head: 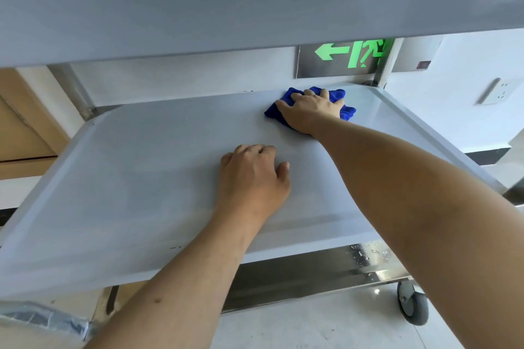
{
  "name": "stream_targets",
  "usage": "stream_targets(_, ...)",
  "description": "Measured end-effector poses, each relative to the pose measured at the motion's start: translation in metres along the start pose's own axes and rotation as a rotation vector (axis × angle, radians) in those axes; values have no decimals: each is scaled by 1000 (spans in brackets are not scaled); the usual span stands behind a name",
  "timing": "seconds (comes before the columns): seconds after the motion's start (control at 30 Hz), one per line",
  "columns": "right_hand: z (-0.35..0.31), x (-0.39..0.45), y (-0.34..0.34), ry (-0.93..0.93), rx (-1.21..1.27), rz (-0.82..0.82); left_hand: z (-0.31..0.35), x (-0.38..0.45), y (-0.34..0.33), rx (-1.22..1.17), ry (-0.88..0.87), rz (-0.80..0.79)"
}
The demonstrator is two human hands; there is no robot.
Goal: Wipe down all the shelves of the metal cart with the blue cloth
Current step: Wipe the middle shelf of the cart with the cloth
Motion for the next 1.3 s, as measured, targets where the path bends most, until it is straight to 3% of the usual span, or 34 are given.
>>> stream_targets(0.53,50,-132,15,85,42,-8,2,5,3,-12,44,-65)
stream_targets(0.77,82,-198,32,85,55,-77,42,7,22,145,149,-226)
stream_targets(1.0,127,-225,49,-12,37,-18,110,15,15,-138,-13,-284)
stream_targets(1.3,160,-192,57,-150,-33,30,108,10,-15,-31,-196,-163)
Point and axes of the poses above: each hand's wrist, its own x-axis towards the middle knuckle, its own y-axis out of the back of the hand, z = x × y, the point moved 1 cm from there along x, towards the middle knuckle, and after that the axes turned 12 degrees about x, right-handed, at the moved point
